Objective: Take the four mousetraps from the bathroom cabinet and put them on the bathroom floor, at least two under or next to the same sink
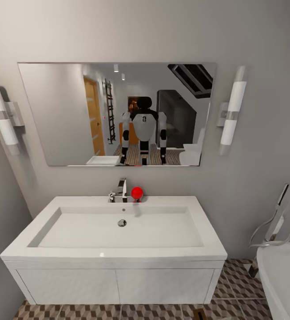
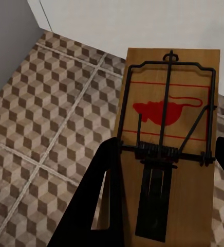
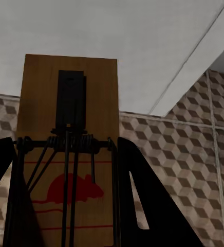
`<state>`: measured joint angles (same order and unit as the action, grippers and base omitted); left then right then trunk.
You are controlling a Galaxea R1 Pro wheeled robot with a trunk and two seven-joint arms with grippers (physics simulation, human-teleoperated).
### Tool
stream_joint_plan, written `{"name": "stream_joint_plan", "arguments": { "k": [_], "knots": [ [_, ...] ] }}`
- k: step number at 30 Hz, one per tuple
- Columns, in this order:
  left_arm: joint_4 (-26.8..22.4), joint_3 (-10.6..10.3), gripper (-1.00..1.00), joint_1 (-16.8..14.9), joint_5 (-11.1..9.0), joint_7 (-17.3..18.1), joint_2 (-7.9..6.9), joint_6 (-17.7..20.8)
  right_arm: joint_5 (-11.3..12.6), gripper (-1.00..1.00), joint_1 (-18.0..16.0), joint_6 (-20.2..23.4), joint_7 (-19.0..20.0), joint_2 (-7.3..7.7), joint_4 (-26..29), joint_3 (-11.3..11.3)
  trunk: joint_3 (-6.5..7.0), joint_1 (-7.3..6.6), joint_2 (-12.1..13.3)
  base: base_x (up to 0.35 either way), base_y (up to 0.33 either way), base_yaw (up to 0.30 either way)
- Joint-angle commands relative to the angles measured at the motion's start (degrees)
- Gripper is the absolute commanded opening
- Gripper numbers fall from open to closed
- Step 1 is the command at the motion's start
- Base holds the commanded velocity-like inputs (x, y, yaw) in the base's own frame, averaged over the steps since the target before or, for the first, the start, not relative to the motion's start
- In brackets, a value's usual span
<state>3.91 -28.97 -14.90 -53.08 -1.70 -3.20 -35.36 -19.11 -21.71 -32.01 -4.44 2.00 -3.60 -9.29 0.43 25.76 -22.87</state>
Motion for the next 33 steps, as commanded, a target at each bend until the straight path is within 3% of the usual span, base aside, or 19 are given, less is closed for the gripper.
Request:
{"name": "stream_joint_plan", "arguments": {
  "k": [1, 16, 24, 33],
  "knots": [
    [0.14, -0.41, -1.0, -0.04, -0.01, -0.15, 0.03, -0.18, -0.58, -1.0, -0.09, -0.33, -0.39, 0.02, -0.27, -0.29, -0.02, 0.02, -0.05, 0.0, 0.141, 0.0],
    [0.14, -0.44, -1.0, -0.04, -0.01, -0.15, 0.04, -0.2, -0.58, -1.0, -0.09, -0.34, -0.39, 0.02, -0.27, -0.29, -0.02, 0.02, -0.05, 0.002, 0.017, 0.0],
    [0.14, -0.45, -1.0, -0.04, -0.01, -0.15, 0.05, -0.2, -0.58, -1.0, -0.09, -0.33, -0.39, 0.02, -0.27, -0.29, -0.02, 0.02, -0.05, 0.214, 0.0, 0.0],
    [0.14, -0.41, -1.0, -0.04, -0.03, -0.15, 0.19, -0.11, -0.2, -1.0, -0.08, -0.17, -0.31, 0.02, -0.27, -0.29, -0.02, 0.02, -0.05, 0.026, 0.0, 0.0]
  ]
}}
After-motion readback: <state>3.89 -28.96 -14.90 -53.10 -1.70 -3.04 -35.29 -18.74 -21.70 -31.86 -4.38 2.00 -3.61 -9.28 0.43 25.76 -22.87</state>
